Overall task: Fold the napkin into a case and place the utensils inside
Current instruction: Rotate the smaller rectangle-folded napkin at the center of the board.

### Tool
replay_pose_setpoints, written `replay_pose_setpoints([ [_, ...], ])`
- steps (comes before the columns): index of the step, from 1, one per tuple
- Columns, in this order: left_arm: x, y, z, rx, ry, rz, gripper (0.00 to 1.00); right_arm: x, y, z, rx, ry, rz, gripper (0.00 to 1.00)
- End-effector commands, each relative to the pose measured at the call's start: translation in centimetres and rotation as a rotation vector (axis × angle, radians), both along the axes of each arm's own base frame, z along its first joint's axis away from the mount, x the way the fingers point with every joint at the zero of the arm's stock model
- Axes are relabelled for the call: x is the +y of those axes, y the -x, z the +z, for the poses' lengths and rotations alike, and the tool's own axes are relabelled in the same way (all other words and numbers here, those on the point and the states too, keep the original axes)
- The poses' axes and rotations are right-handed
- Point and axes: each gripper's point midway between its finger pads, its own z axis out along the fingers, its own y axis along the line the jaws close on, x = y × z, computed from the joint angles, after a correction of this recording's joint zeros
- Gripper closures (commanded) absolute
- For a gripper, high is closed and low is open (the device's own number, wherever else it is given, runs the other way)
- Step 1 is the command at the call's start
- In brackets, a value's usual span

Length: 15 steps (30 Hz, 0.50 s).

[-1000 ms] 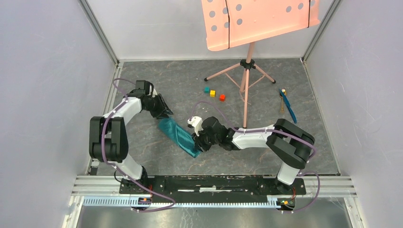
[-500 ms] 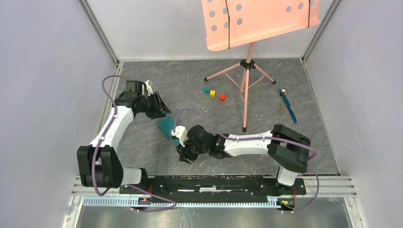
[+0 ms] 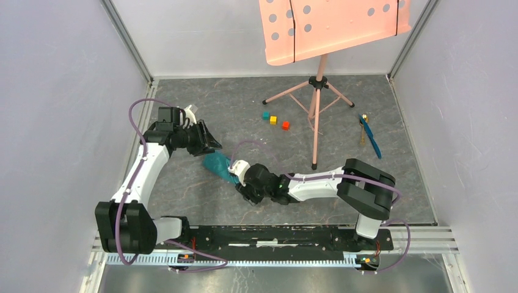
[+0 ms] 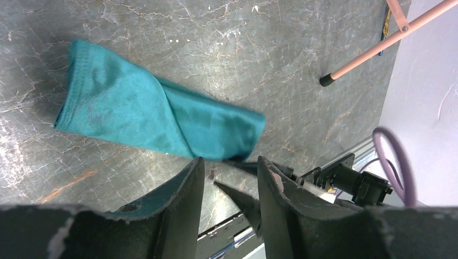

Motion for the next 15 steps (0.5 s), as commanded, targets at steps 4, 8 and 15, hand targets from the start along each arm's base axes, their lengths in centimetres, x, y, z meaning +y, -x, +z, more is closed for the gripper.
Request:
replay_pose_setpoints([
  [4, -0.4, 0.0, 1.3, -0.066, 0.004, -0.077, 0.51, -8.2, -11.3, -1.2, -0.162, 0.162, -0.377, 0.52],
  [8, -0.9, -0.6, 0.5, -0.026, 0.037, -0.087, 0.51, -6.6, -15.1, 0.8, -0.115, 0.063, -0.356, 0.51],
  [15, -1.4, -4.1, -1.1, 0.023, 0.064, -0.069, 0.51, -4.8, -13.6, 4.7, 0.001, -0.169, -0.325, 0.41],
])
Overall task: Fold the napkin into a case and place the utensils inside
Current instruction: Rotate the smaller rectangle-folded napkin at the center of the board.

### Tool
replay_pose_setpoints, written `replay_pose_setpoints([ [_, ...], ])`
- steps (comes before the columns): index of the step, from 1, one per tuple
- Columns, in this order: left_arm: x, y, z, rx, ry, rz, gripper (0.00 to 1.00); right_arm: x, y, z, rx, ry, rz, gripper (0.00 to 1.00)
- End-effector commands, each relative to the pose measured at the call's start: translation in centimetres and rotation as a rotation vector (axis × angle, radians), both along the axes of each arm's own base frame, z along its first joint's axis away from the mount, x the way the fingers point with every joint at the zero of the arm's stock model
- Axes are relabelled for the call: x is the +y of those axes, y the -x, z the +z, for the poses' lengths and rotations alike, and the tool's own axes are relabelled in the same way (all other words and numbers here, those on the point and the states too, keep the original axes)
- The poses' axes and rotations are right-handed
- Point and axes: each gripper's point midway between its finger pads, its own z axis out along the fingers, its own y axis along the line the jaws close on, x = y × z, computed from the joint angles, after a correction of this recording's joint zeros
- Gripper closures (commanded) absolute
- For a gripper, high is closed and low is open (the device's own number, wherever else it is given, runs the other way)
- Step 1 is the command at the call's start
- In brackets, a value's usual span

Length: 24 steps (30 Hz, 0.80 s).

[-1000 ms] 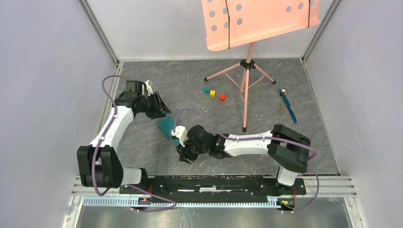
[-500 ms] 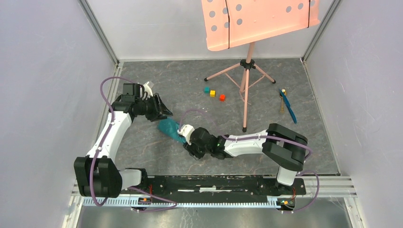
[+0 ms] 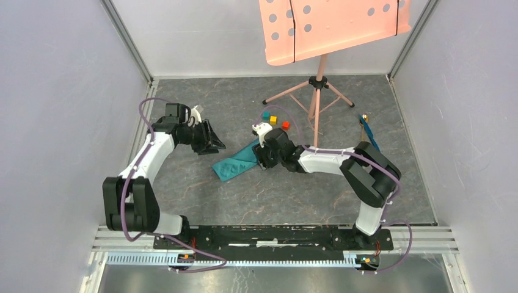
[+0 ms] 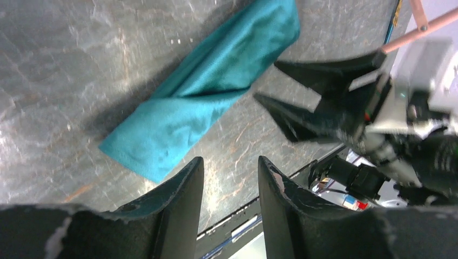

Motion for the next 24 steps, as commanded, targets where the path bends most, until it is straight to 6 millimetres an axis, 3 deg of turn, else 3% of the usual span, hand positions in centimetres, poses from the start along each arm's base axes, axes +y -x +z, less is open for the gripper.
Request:
replay_pose_setpoints([
  [1, -0.8, -3.8, 0.7, -0.046, 0.039, -0.029, 0.51, 1.9, 1.6, 3.8, 0.040, -0.224, 0.034, 0.38],
  [7, -0.8, -6.2, -2.8, 0.037, -0.001, -0.046, 0.49, 1.9, 3.2, 2.0, 0.148, -0.304, 0.047, 0.31],
  [11, -1.4, -6.7, -5.6, 0.115, 0.026, -0.055, 0.50, 2.8, 4.1, 1.8, 0.196, -0.363, 0.082, 0.31],
  [16, -1.6, -6.1, -8.4, 0.191, 0.050, -0.029, 0.51, 3.2, 4.5, 1.4, 0.225, -0.380, 0.102, 0.31],
  [20, -1.8, -4.4, -10.1, 0.245, 0.070, -0.023, 0.52, 3.5, 4.7, 0.7, 0.252, -0.396, 0.107, 0.31],
  [24, -1.6, -3.6, -10.8, 0.243, 0.052, -0.003, 0.53, 3.5, 5.0, 0.1, 0.273, -0.398, 0.108, 0.31],
])
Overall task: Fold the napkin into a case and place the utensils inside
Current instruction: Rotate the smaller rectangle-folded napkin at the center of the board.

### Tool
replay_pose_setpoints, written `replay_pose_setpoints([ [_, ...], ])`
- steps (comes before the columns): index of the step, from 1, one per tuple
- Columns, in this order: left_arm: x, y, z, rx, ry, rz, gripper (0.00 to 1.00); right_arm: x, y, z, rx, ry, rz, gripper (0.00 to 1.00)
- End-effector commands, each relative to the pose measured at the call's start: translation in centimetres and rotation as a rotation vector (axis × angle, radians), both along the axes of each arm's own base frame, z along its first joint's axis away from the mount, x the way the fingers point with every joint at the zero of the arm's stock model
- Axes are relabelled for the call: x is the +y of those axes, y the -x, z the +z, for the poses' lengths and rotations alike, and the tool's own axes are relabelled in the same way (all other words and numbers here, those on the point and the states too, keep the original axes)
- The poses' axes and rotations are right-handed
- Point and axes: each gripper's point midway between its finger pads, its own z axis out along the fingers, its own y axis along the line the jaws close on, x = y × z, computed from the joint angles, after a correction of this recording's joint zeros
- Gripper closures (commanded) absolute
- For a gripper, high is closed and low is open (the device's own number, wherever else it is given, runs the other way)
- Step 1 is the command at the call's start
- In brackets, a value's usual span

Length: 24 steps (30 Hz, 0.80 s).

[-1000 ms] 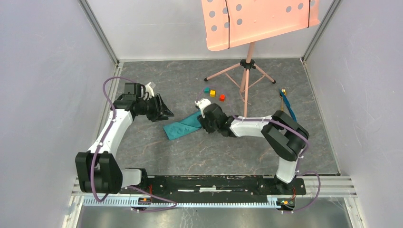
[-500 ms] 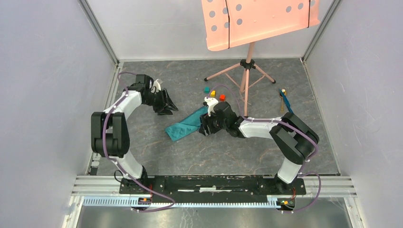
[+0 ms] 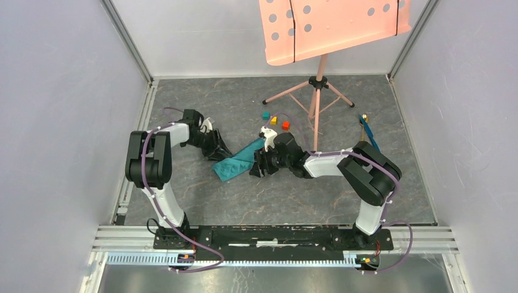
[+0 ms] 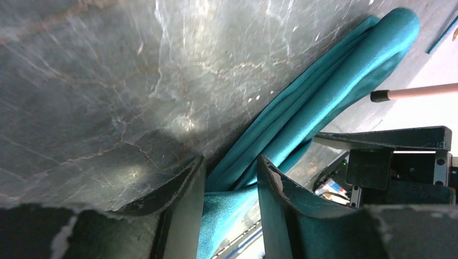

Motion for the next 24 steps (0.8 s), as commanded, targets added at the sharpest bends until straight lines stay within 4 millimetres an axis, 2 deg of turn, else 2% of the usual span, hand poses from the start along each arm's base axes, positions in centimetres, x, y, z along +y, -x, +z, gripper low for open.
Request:
replay_pose_setpoints([
  [1, -0.3, 0.0, 0.1, -0.018, 0.010, 0.029, 0.53, 0.6, 0.3, 0.0, 0.013, -0.044, 0.020, 0.32],
  [5, -0.9, -0.4, 0.3, -0.025, 0.003, 0.013, 0.53, 0.9, 0.8, -0.4, 0.026, -0.050, 0.043, 0.33],
  [7, -0.6, -1.4, 0.7, -0.051, -0.031, 0.017, 0.53, 0.5, 0.9, -0.3, 0.010, -0.038, 0.039, 0.33],
  [10, -0.4, -4.0, 1.7, -0.108, -0.059, 0.027, 0.52, -0.2, 0.8, 0.0, -0.012, -0.015, 0.027, 0.33],
  [15, -3.2, -6.7, 1.5, -0.114, 0.016, 0.008, 0.52, -1.3, 0.9, 1.3, -0.086, 0.053, 0.014, 0.33],
  [19, -5.8, -6.8, 0.2, -0.099, 0.082, -0.023, 0.52, -3.2, 0.4, 3.7, -0.171, 0.102, -0.026, 0.33],
  [24, -8.5, -5.0, -0.9, -0.052, 0.148, -0.074, 0.52, -6.0, -0.4, 7.3, -0.285, 0.128, -0.092, 0.31],
])
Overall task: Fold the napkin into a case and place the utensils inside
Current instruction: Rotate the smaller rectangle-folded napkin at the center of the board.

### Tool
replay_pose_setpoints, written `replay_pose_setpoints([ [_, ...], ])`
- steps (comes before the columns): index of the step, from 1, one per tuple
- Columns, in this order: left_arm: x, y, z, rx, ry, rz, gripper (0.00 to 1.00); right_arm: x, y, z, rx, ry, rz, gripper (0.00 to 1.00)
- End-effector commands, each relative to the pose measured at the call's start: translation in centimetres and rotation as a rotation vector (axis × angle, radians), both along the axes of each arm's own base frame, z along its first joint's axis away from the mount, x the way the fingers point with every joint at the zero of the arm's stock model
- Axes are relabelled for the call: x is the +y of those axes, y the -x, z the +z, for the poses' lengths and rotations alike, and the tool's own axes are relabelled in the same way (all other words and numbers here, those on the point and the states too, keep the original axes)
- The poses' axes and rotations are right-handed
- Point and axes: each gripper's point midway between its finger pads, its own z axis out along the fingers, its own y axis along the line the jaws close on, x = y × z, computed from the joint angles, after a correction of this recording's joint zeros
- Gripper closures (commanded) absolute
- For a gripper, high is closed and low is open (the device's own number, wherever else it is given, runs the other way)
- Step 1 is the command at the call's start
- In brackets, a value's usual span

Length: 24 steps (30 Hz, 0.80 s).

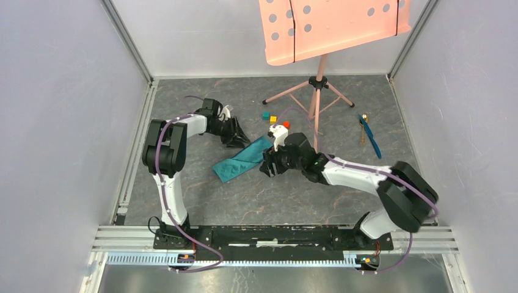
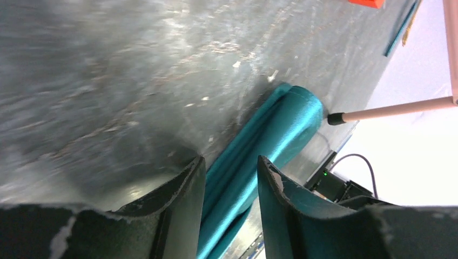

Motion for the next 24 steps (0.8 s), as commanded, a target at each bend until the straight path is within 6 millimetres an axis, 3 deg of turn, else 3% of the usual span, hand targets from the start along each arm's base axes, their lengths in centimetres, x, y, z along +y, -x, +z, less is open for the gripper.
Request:
replay_pose_setpoints([
  [1, -2.9, 1.0, -0.6, 0.036, 0.074, -0.023, 0.52, -3.4, -1.6, 3.4, -0.143, 0.053, -0.086, 0.31],
  [9, -7.2, 4.7, 1.4, 0.043, 0.155, -0.064, 0.52, -9.9, -3.3, 7.2, -0.249, 0.129, -0.212, 0.27],
  [14, -7.0, 5.2, 3.9, 0.007, 0.145, -0.098, 0.52, -11.1, -2.9, 8.0, -0.255, 0.148, -0.211, 0.25],
  [16, -5.6, 5.0, 5.2, -0.027, 0.089, -0.112, 0.50, -9.3, -1.3, 7.0, -0.206, 0.099, -0.093, 0.25],
  [20, -1.0, 4.9, 7.0, -0.076, -0.024, -0.068, 0.44, -4.5, 2.5, 4.2, -0.053, -0.003, 0.112, 0.27],
  [24, 2.2, 6.7, 8.2, -0.115, -0.070, -0.001, 0.43, 0.6, 3.8, 5.7, 0.040, -0.261, 0.191, 0.29],
])
